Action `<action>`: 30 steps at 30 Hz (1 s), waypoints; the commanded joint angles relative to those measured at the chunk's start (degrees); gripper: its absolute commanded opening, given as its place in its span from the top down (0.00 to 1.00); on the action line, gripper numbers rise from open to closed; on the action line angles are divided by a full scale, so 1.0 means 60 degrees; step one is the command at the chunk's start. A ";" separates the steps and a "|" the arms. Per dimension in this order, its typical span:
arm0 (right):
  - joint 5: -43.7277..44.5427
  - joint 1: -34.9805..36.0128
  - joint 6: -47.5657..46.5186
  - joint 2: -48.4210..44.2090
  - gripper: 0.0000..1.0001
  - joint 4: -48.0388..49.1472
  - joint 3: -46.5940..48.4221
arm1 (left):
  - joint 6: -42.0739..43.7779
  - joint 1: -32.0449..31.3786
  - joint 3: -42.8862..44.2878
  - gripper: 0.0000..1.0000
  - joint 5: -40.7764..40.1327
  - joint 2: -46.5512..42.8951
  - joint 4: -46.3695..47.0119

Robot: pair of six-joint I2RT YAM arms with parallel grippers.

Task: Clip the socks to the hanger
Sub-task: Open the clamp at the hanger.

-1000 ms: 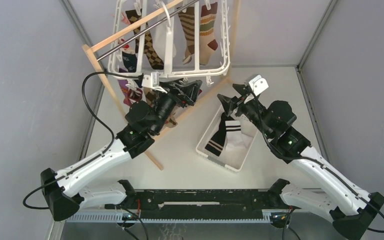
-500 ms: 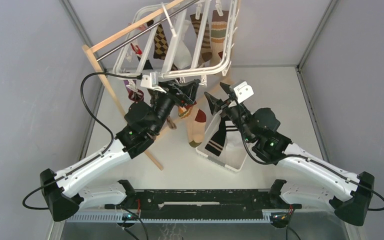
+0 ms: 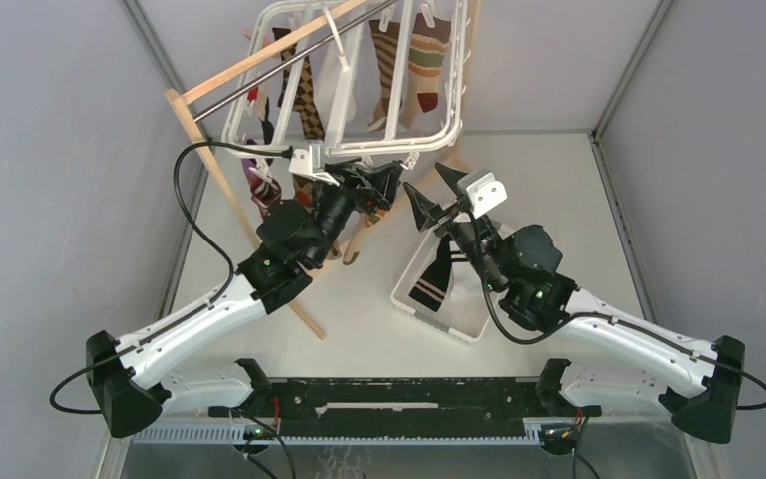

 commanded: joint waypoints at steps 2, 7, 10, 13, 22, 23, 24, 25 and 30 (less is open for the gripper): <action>0.0220 0.0188 -0.0412 0.0108 0.36 0.0689 0.0134 | 0.0166 0.0032 0.0075 0.22 0.0081 0.0117 0.0162; 0.0261 0.0192 -0.0683 0.0642 0.36 0.0932 0.0521 | 0.0071 0.0025 0.0117 0.22 0.0237 0.0201 0.0167; 0.0339 0.0178 -0.0853 0.0962 0.36 0.1099 0.0746 | 0.0051 0.0034 0.0094 0.22 0.0262 0.0197 0.0167; 0.0451 0.0191 -0.1008 0.1205 0.37 0.1327 0.0881 | 0.0049 0.0034 0.0071 0.22 0.0247 0.0169 0.0167; 0.0751 0.0150 -0.1400 0.1530 0.42 0.2030 0.1099 | 0.0026 0.0034 0.0025 0.22 0.0258 0.0175 0.0195; 0.0698 0.0148 -0.1392 0.1546 0.42 0.2038 0.1123 | 0.0025 0.0034 0.0032 0.22 0.0261 0.0187 0.0189; 0.0676 0.0148 -0.1372 0.1557 0.42 0.2028 0.1161 | 0.0035 0.0034 0.0029 0.22 0.0254 0.0197 0.0185; 0.0660 0.0148 -0.1330 0.1568 0.43 0.2051 0.1173 | 0.0030 0.0034 0.0042 0.22 0.0254 0.0202 0.0188; 0.0744 0.0150 -0.1279 0.1599 0.60 0.2200 0.1171 | 0.0038 0.0034 0.0051 0.22 0.0262 0.0232 0.0189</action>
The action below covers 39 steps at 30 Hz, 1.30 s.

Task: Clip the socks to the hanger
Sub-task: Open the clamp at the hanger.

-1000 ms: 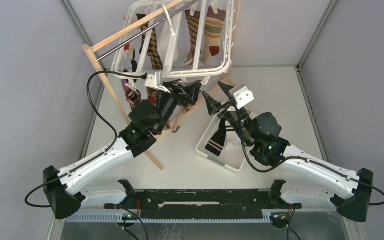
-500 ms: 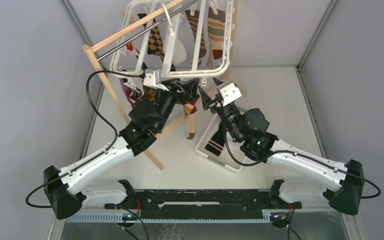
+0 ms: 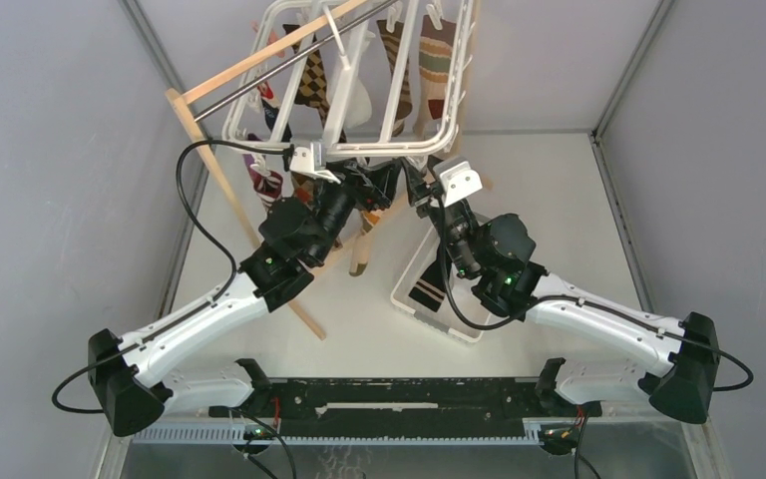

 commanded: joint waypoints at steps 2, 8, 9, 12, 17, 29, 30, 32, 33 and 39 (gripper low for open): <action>-0.0105 0.0057 0.0048 -0.0010 0.71 0.0487 0.0409 | -0.0019 -0.0073 0.0058 0.22 0.0320 0.0075 0.0100; -0.0089 0.0090 0.0124 -0.0130 0.89 0.0310 0.0376 | -0.0004 -0.0061 0.0066 0.22 0.0318 0.0067 0.0096; -0.0095 0.0085 0.0128 -0.0156 0.97 0.0252 0.0365 | -0.0003 -0.0068 0.0050 0.22 0.0307 0.0053 0.0096; -0.0108 0.0084 0.0190 -0.0268 1.00 0.0035 0.0348 | 0.0004 -0.0060 0.0003 0.22 0.0305 -0.0019 0.0136; -0.0756 -0.0087 0.0840 -0.0749 1.00 -0.0789 0.0347 | 0.0103 -0.0061 -0.0101 0.22 0.0391 -0.0216 0.0216; -0.8062 -0.3918 0.4537 -0.1428 1.00 -0.4149 0.1339 | 0.0551 -0.0057 0.0118 0.19 0.1515 -0.1192 -0.0649; -0.8310 -0.4021 0.4704 -0.1382 1.00 -0.4081 0.1350 | 0.0583 -0.0051 0.0128 0.16 0.1537 -0.1272 -0.0713; -0.8660 -0.4128 0.4873 -0.1210 1.00 -0.3996 0.1413 | 0.0606 -0.0048 0.0176 0.07 0.1591 -0.1460 -0.0930; -0.8784 -0.4145 0.4926 -0.1139 1.00 -0.3990 0.1458 | 0.0621 -0.0046 0.0184 0.05 0.1691 -0.1551 -0.1027; -0.9408 -0.4147 0.5093 -0.0853 1.00 -0.4030 0.1613 | 0.0421 -0.0046 0.0419 0.00 0.2529 -0.2232 -0.1658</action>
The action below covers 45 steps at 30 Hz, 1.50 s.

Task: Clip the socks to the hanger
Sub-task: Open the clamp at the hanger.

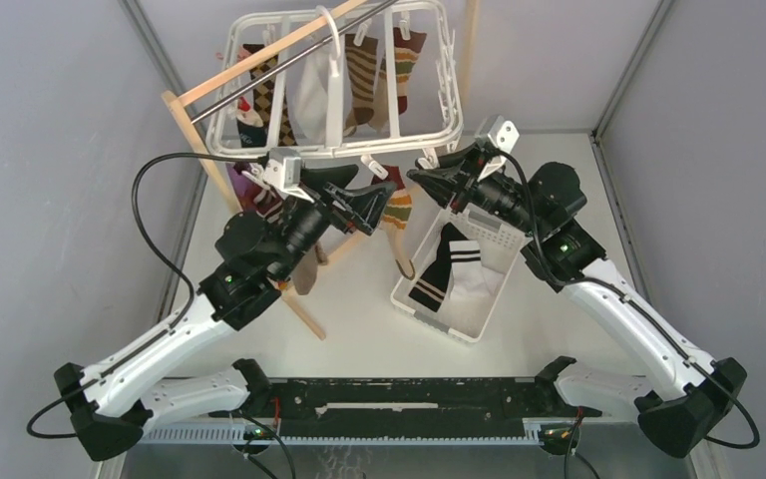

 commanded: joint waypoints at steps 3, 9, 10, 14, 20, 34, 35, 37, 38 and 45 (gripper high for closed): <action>-0.1142 -0.0082 0.0566 0.0129 1.00 0.0037 0.0499 | -0.0107 0.0045 0.0518 0.00 0.1248 -0.0921 -0.0457; -0.1661 -0.0165 0.0923 0.0384 1.00 -0.0081 0.0816 | -0.0693 0.0050 0.0913 0.00 0.2336 -0.1266 -0.0884; -0.1738 -0.0176 0.0975 0.0429 1.00 -0.0096 0.0862 | -0.0856 0.0052 0.0955 0.00 0.2524 -0.1299 -0.0879; -0.1970 -0.0227 0.1244 0.0578 1.00 -0.0065 0.0974 | -0.1444 0.0053 0.0945 0.00 0.3483 -0.1243 -0.0457; -0.2619 -0.0244 0.1756 0.0626 1.00 0.0213 0.1045 | -0.1723 0.0056 0.1167 0.00 0.4496 -0.0595 0.0081; -0.3800 -0.0115 0.2277 0.0249 1.00 0.0179 0.1038 | -0.1800 0.0709 0.0741 0.00 0.4893 0.0147 0.2159; -0.3840 -0.0104 0.2304 0.0251 1.00 0.0199 0.1038 | -0.1867 0.0791 0.0759 0.00 0.5002 0.0264 0.2281; -0.3936 -0.0075 0.2373 0.0251 1.00 0.0254 0.1038 | -0.2012 0.0919 0.0785 0.00 0.5134 0.0529 0.2560; -0.3960 -0.0053 0.2393 0.0251 1.00 0.0276 0.1038 | -0.2028 0.0933 0.0790 0.00 0.5129 0.0665 0.2646; -0.4143 0.0055 0.2465 0.0232 1.00 0.0342 0.1038 | -0.1943 0.0946 0.0924 0.00 0.4958 0.1207 0.2853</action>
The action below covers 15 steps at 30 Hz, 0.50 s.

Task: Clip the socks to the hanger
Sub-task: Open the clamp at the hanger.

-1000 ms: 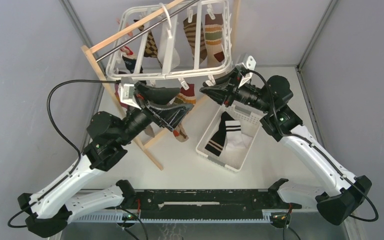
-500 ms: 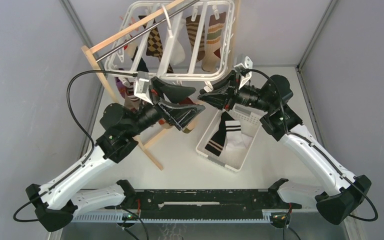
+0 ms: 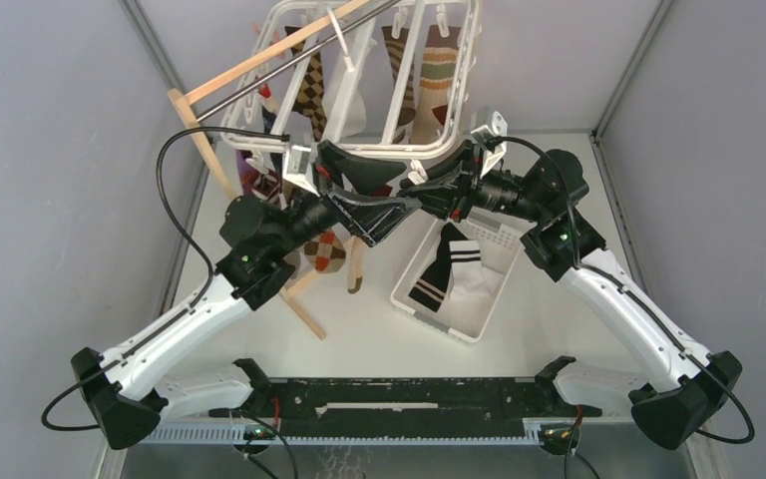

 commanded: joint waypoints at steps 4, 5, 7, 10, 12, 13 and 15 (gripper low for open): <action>-0.0761 0.0289 0.0155 -0.0250 1.00 0.0242 0.0371 | -0.0084 0.0159 0.0131 0.01 -0.0407 0.0331 0.1114; -0.0763 0.0298 0.0154 -0.0229 1.00 0.0241 0.0371 | -0.0075 0.0159 0.0088 0.01 -0.0418 0.0339 0.1235; -0.0787 0.0298 0.0174 -0.0163 1.00 0.0248 0.0371 | -0.0026 0.0159 0.0027 0.02 -0.0443 0.0374 0.1429; -0.0776 0.0291 0.0123 -0.0133 1.00 0.0203 0.0371 | 0.0095 0.0159 -0.0125 0.04 -0.0468 0.0405 0.1737; -0.0810 0.0291 0.0082 -0.0096 1.00 0.0162 0.0371 | 0.0207 0.0157 -0.0159 0.12 -0.0484 0.0423 0.1765; -0.0831 0.0291 0.0080 -0.0087 1.00 0.0143 0.0371 | 0.0245 0.0159 -0.0170 0.20 -0.0482 0.0457 0.1765; -0.0878 0.0291 0.0057 -0.0041 1.00 0.0124 0.0371 | 0.0322 0.0173 -0.0139 0.30 -0.0417 0.0578 0.1776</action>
